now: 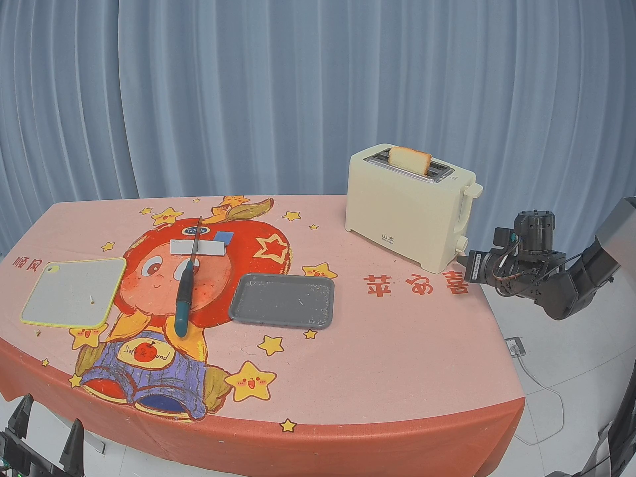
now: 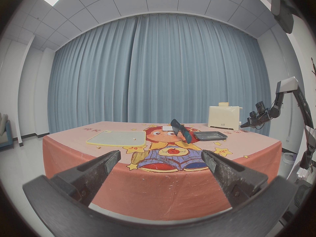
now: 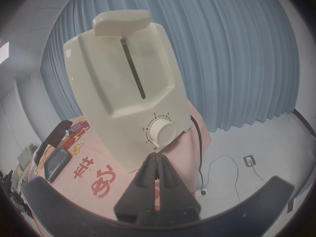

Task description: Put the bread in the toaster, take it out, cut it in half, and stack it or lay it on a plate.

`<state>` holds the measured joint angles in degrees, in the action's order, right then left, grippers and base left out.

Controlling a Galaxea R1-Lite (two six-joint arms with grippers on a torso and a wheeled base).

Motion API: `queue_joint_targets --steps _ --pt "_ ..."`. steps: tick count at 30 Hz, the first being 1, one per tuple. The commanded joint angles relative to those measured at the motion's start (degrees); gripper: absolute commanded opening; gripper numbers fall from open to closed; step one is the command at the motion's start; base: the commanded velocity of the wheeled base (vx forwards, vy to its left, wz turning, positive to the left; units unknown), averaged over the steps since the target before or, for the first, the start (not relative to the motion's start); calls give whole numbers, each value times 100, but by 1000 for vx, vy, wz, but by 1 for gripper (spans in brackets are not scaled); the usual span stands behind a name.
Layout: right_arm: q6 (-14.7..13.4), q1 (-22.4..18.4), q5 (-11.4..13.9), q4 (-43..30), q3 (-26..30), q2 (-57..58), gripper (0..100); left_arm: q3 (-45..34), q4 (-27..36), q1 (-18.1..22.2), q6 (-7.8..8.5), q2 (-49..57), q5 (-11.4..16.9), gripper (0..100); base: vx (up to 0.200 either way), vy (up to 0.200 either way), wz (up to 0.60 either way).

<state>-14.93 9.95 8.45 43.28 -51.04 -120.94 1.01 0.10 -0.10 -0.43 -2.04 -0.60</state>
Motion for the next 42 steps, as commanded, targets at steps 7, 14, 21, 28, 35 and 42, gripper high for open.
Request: queue_joint_targets --steps 7,14,21,28,35,42 --pt "-1 7 -1 5 -11 88 0 -101 -1 1 -1 1 -2 100 0 0 0" --pt "8 34 -10 -12 121 115 0 -101 -1 1 -1 1 -2 100 0 0 0" --pt "-1 16 -71 -3 33 -96 0 -101 -1 1 -1 1 -2 100 0 0 0" --pt "-10 -19 -71 -3 -64 -114 0 -101 -1 1 -1 1 -2 100 0 0 0" --pt "-256 -10 -159 -3 -204 -237 0 -101 -1 1 -1 1 -2 100 0 0 0" --pt "-273 -10 -159 -3 -222 -228 0 -101 -1 1 -1 1 -2 100 0 0 0"
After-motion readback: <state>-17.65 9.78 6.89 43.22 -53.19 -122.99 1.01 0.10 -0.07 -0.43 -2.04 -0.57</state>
